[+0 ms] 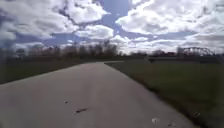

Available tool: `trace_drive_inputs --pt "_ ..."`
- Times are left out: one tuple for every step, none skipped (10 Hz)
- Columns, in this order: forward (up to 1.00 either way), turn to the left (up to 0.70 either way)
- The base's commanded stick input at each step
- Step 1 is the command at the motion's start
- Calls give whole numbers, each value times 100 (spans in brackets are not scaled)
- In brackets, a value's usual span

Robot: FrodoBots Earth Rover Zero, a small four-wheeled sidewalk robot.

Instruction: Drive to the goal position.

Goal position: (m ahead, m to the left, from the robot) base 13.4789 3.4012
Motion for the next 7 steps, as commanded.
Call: trace_drive_inputs --pt "100 0" --pt "100 0" --pt "100 0" --pt "100 0" --pt "100 0" --pt "100 0" --pt "100 0"
